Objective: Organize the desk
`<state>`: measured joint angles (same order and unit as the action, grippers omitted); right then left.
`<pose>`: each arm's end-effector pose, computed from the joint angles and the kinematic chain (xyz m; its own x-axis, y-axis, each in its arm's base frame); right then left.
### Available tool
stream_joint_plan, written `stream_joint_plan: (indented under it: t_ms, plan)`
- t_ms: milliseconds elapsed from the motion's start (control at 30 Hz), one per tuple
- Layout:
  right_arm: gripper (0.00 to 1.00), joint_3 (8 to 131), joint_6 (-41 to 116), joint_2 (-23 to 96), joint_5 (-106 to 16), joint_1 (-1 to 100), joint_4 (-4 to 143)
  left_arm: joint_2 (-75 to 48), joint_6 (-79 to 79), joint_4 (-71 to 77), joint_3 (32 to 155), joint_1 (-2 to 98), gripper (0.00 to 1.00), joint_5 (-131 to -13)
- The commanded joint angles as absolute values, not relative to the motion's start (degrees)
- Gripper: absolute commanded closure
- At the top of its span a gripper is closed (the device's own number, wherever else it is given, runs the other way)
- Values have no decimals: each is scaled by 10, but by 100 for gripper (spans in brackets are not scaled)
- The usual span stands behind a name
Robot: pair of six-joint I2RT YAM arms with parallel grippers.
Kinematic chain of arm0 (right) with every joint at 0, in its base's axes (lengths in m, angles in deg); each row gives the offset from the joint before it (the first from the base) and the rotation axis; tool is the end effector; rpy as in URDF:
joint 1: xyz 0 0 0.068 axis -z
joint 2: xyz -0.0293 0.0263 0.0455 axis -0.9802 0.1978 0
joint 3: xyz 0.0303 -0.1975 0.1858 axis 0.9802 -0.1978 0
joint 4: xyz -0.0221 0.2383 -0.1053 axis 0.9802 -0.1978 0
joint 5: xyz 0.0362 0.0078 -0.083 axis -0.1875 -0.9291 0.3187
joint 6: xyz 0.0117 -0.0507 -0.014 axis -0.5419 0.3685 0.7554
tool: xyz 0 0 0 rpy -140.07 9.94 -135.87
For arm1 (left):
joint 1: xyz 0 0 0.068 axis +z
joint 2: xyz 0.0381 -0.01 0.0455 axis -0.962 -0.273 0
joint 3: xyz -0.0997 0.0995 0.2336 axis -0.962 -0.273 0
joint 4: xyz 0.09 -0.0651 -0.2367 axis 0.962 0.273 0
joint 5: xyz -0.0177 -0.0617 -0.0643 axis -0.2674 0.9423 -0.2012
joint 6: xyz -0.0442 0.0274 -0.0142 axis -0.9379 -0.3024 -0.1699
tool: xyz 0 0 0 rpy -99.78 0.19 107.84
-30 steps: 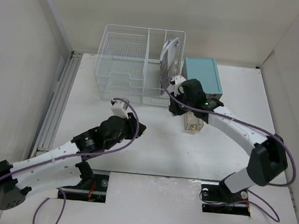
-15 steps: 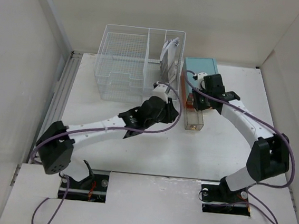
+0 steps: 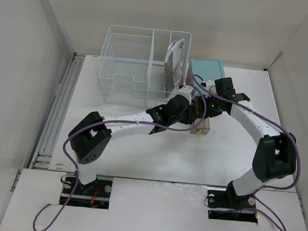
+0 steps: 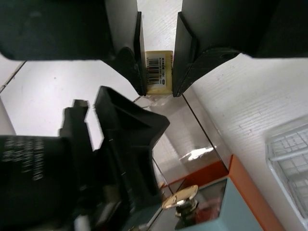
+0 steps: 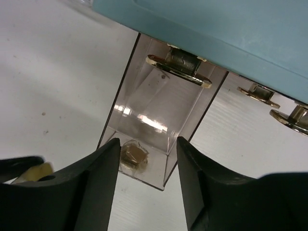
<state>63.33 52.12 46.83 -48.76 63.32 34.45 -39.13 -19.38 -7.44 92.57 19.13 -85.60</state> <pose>0.3214 0.0952 0.2497 -0.7586 -0.3440 -0.5533 -0.4683 0.8783 0.0961 0.2428 -0.3408 0.2684 -0.5401 -0.1213 -0.8328 0.5649 0.6813 -0.4656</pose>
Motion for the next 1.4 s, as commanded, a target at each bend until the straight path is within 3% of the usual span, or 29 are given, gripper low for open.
stream_joint_plan:
  t_ms: [0, 33, 100, 167, 200, 467, 533, 567, 600, 700, 833, 967, 1000, 1067, 1367]
  plan:
    - [44, 639, 532, 433, -528, 640, 340, -393, -179, -95, 961, 189, 100, -840]
    - [45, 645, 537, 426, -528, 640, 339, -400, -179, -95, 961, 189, 100, -840]
    - [64, 645, 532, 402, -516, 645, 346, -407, -172, -95, 969, 189, 100, -840]
    - [93, 645, 518, 371, -490, 645, 358, -420, -172, -95, 977, 189, 100, -834]
    - [100, 639, 518, 363, -468, 652, 364, -425, -167, -95, 991, 189, 100, -834]
    - [100, 645, 513, 341, -494, 718, 364, -500, -162, -73, 1064, 189, 97, -819]
    - [100, 645, 513, 336, -506, 725, 364, -511, -162, -59, 1078, 189, 89, -819]
    - [100, 645, 518, 336, -506, 725, 364, -511, -162, -59, 1083, 189, 63, -819]
    - [100, 645, 518, 331, -516, 725, 358, -517, -162, -53, 1083, 189, 51, -819]
    - [100, 639, 546, 331, -566, 738, 353, -517, -151, -47, 1083, 189, 40, -840]
    - [100, 627, 589, 331, -645, 750, 339, -479, -139, -42, 1078, 189, 37, -869]
    - [100, 621, 625, 342, -727, 774, 324, -419, -115, -47, 1031, 166, 59, -907]
    - [100, 621, 633, 342, -747, 774, 324, -409, -108, -47, 1023, 160, 81, -923]
    - [100, 621, 640, 342, -753, 779, 317, -383, -97, -39, 999, 146, 100, -929]
    - [100, 621, 635, 347, -758, 790, 317, -378, -91, -51, 910, 113, 100, -860]
